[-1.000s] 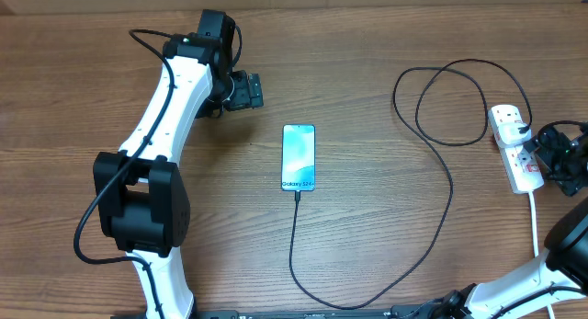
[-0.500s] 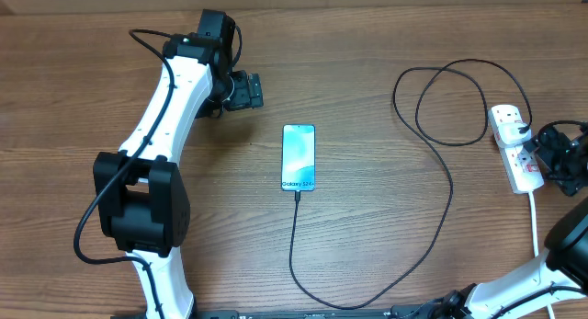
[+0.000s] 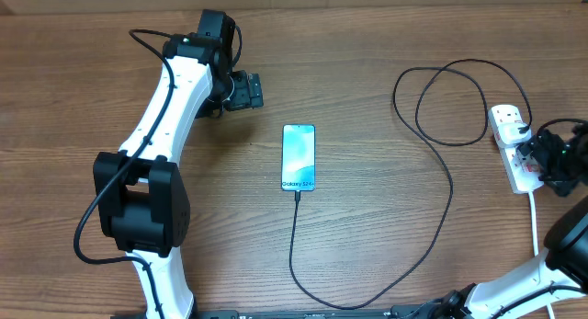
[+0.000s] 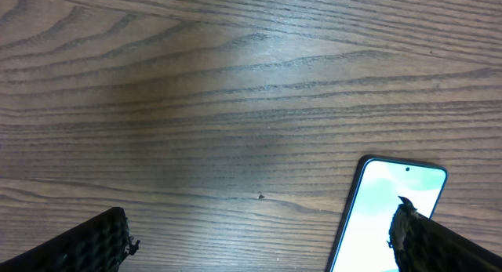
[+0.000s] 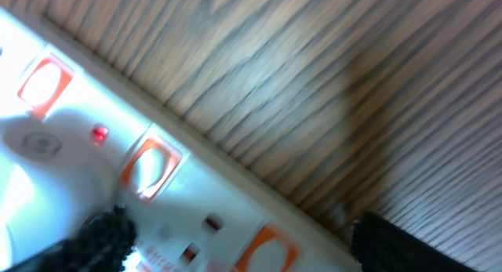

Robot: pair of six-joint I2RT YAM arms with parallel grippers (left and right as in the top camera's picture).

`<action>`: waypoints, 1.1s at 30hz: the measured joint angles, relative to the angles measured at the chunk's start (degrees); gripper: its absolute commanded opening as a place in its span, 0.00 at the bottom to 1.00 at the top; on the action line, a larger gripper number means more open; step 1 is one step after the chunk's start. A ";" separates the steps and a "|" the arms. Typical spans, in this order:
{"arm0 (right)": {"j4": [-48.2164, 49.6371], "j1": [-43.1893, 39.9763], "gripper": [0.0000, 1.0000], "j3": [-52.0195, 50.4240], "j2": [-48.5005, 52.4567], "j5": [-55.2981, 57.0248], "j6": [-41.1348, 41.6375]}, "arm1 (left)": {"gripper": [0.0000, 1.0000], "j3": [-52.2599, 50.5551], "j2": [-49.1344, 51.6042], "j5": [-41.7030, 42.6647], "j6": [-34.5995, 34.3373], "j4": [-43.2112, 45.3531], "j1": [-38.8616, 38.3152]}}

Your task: Plug charger to phone and switch on socket

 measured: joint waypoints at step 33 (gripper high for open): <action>-7.80 1.09 0.76 2.93 -2.62 0.76 -1.64 | 1.00 0.00 0.00 0.00 0.00 0.00 0.00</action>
